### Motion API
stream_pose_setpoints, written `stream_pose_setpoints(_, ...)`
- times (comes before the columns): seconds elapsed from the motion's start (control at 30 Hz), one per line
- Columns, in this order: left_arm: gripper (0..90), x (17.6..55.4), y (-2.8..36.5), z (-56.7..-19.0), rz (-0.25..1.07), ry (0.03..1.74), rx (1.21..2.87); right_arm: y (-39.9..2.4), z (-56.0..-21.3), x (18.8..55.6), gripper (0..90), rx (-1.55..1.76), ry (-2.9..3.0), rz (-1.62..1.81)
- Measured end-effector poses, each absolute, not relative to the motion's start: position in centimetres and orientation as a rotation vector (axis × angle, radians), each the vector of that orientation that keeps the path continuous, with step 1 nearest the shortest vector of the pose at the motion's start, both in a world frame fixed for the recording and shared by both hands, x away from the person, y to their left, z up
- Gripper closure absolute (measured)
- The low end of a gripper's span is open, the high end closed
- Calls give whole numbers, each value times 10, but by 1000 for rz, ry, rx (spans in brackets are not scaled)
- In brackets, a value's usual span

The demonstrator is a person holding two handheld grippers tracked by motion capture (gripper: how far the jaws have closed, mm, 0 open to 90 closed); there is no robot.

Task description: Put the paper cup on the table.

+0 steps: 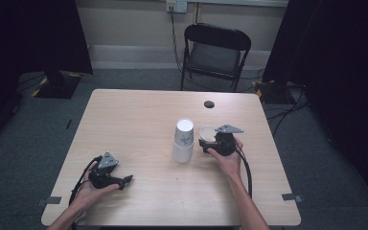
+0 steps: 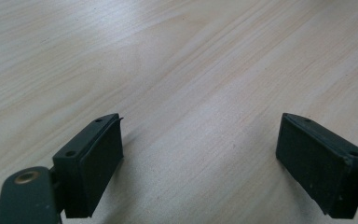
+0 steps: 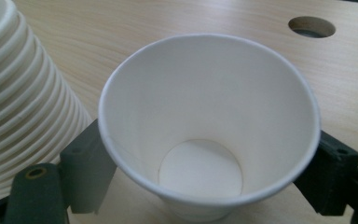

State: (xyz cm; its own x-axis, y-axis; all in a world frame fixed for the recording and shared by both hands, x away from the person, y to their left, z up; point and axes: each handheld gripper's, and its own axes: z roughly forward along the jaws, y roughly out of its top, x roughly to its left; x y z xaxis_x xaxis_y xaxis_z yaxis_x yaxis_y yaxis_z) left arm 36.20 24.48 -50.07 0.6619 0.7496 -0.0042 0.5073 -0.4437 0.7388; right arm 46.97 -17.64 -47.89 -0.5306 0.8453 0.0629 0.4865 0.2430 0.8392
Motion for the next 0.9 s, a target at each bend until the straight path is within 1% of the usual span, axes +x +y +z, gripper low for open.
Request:
stream_pose_setpoints(0.1, 143, 362, 245, -501, 420, 964, 2142, -180, -477, 469, 146, 1220, 2115, 1219)
stream_pose_setpoints(0.3, 138, 362, 245, -501, 423, 966, 2143, -184, -473, 464, 151, 1229, 2138, 1237)
stream_pose_setpoints(0.47, 93, 363, 246, -501, 434, 995, 2145, -191, -469, 457, 151, 1232, 2135, 1232)
stream_pose_setpoints(0.9, 79, 364, 246, -501, 433, 1009, 2137, -205, -456, 429, 147, 1213, 2152, 1226)
